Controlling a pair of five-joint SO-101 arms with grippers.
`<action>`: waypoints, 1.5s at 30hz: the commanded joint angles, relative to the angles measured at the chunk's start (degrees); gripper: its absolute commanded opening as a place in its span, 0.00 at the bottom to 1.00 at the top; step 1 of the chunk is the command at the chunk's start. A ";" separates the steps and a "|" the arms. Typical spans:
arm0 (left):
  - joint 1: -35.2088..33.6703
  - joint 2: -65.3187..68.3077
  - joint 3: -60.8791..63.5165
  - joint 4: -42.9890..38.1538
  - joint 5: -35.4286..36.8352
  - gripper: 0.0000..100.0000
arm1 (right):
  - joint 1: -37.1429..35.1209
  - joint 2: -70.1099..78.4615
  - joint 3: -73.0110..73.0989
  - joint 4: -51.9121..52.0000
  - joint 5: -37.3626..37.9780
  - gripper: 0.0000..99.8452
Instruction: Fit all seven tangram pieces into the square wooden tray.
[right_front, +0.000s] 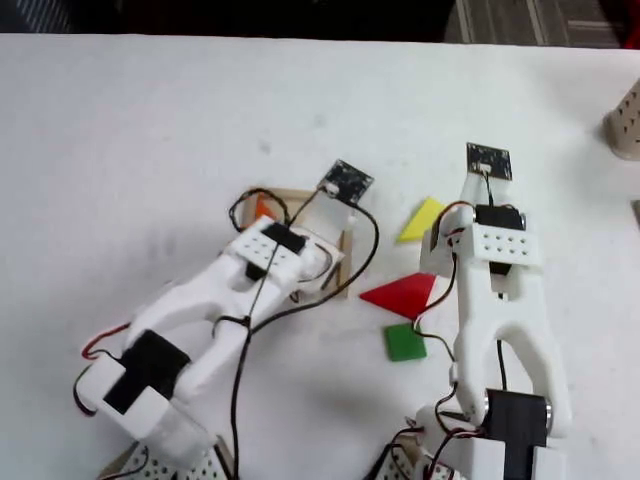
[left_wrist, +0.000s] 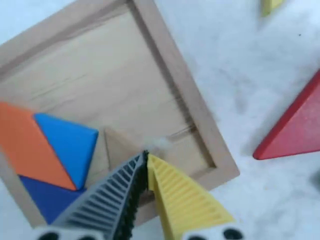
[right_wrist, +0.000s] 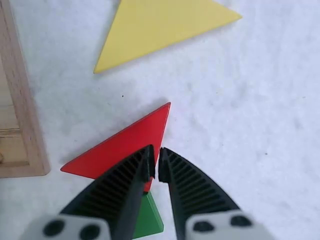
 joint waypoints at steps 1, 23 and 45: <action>-0.57 -4.09 -0.97 0.44 -0.70 0.02 | -0.57 -2.51 -0.18 -0.84 0.79 0.02; -5.49 0.04 -4.22 -2.99 -0.18 0.02 | -0.66 -2.51 -0.18 -0.84 0.79 0.02; 8.92 5.05 -6.42 -7.03 -0.70 0.02 | -0.66 -2.51 -0.18 -0.84 0.79 0.02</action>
